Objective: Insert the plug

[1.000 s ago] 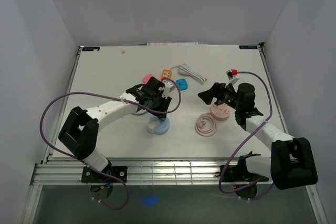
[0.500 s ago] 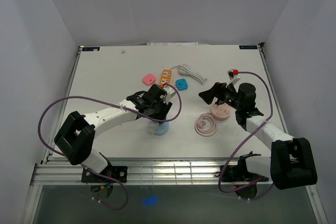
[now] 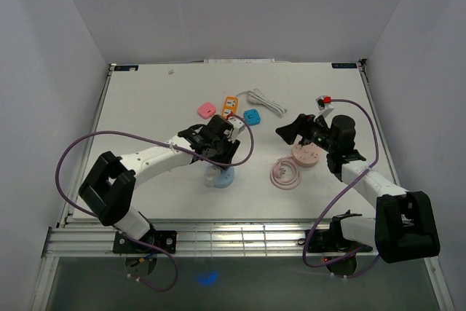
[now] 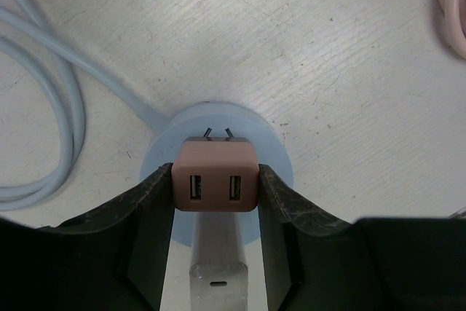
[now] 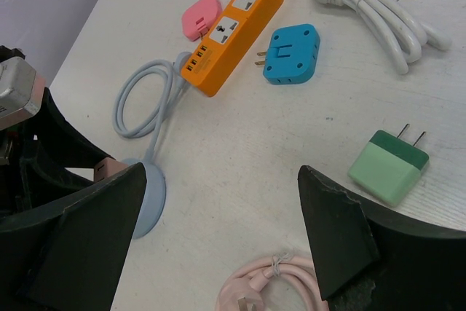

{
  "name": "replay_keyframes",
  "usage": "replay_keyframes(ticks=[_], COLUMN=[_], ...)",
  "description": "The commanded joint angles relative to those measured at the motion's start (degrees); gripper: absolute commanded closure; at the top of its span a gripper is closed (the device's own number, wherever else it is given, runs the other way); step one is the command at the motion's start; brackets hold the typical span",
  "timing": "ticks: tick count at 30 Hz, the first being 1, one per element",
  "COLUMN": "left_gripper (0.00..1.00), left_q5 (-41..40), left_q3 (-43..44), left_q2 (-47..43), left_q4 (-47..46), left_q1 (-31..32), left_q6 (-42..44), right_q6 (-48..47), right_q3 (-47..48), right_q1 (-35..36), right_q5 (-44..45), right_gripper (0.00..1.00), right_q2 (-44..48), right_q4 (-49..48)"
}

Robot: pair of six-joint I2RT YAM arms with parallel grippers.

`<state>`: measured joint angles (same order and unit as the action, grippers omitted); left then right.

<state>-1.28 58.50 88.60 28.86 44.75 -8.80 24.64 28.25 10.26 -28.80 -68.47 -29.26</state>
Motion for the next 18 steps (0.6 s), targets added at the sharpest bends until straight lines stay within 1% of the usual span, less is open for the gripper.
replay_keyframes(ticks=[1,6,13,18], left_gripper=[1.0,1.0,1.0,1.0], left_q5=[0.4,0.4,0.4,0.66], left_q3=[-0.84,-2.77,-6.9,-7.26], left_q2=[5.09,5.1,-1.49,-0.19], left_q4=[5.59,5.33,2.87,2.69], left_q1=[0.07,0.16,0.16,0.07], left_q6=[-0.08,-0.52,-1.66,-1.49], right_q6=[-0.12,-0.3,-0.04,-0.03], right_q3=[-0.39,-0.56,-0.39,-0.48], right_q1=[-0.42,-0.51,-0.59,-0.59], right_q5=[-0.65,-0.21,-0.65,-0.65], right_gripper=[0.1,0.1,0.1,0.1], right_q2=[1.05,1.32,0.7,0.88], right_q4=[-3.18,-3.09,-3.26,-3.26])
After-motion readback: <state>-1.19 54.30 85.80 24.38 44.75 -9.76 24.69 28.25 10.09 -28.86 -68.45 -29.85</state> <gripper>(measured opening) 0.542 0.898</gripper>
